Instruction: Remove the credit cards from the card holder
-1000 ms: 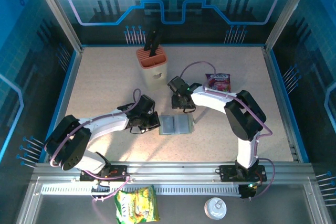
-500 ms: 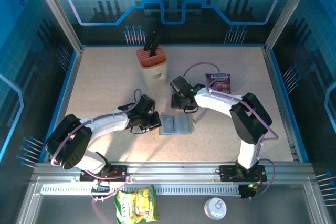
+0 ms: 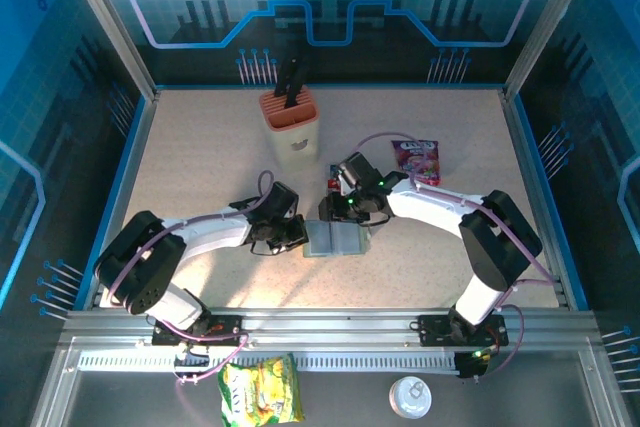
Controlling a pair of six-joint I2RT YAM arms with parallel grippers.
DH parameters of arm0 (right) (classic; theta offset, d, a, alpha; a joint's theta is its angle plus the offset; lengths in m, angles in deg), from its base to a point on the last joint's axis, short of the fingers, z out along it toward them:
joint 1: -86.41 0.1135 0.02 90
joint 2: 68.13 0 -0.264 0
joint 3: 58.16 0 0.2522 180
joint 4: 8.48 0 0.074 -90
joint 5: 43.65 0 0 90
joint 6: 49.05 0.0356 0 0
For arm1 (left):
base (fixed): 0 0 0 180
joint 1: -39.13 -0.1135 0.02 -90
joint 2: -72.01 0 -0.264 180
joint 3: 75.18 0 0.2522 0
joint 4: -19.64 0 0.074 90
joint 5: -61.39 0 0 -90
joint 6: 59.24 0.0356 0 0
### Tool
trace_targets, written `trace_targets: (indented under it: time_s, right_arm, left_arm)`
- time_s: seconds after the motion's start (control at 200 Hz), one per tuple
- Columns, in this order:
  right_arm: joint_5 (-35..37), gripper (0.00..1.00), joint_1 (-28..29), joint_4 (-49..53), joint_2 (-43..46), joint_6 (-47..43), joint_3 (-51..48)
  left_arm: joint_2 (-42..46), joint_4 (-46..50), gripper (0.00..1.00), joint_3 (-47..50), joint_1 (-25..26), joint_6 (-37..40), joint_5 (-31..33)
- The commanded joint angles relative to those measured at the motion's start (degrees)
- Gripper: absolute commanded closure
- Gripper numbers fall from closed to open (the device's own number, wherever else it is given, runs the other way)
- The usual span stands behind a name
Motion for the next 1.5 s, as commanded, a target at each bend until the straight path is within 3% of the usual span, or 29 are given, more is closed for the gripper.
trace_targets:
  time_s: [0.0,0.685,1.496]
  right_arm:
    - [-7.3,0.52,-0.5,-5.3,1.1,1.1,-2.3]
    - [-13.6,0.59,-0.5,-10.6,-4.0,3.4,-5.2]
    - [-16.0,0.63,-0.2,-7.5,-7.4,1.6,-3.6]
  left_arm:
    - [-1.2,0.8,1.0,-0.2,0.3,0.0,0.2]
    - [-0.4,2.3,1.0,-1.1,1.2,-0.4,2.7]
    - [-1.4,3.5,1.0,-1.5,1.3,-0.2,4.1]
